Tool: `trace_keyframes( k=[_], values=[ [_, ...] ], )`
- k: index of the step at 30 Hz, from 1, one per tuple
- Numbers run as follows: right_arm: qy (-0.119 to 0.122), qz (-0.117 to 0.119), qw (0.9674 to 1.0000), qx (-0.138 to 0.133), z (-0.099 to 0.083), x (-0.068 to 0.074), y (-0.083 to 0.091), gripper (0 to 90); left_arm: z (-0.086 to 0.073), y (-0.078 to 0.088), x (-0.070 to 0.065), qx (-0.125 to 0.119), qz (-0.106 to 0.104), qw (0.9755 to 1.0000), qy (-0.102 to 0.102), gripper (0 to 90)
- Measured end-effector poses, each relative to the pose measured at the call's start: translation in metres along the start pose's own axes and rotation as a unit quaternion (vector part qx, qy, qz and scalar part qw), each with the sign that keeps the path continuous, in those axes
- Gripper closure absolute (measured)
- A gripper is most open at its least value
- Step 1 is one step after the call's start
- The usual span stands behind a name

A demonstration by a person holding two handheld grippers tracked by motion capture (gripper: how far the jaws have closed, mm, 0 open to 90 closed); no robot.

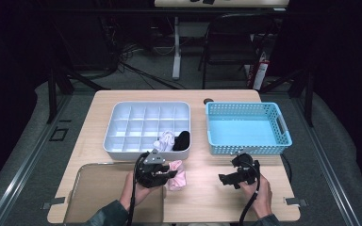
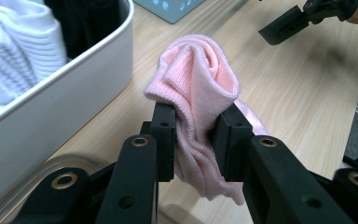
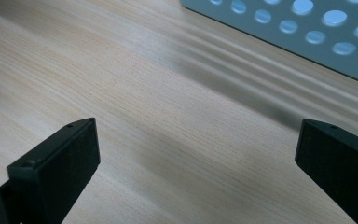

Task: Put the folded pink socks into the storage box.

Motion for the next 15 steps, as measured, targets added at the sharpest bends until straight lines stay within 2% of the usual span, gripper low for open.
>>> trace_keyframes(
  k=[10,15],
  values=[
    [0.002,-0.002,1.0000,0.000,0.001,0.000,0.000,0.0,-0.003,0.019,0.014,-0.016,0.027,0.9994,0.012,72.6],
    [0.002,-0.002,1.0000,0.003,0.000,-0.001,0.000,0.0,-0.006,0.025,0.022,-0.011,0.044,0.9989,0.010,72.6]
  ],
)
Point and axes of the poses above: each handheld gripper's, and its own axes: y roughly backward along the jaws, z roughly out of its top, x roughly to its left, the point moved 7 cm from there along -y, roughly forward along the jaws, and after that the axes turned 8 degrees about -x, right-handed, at the moved point
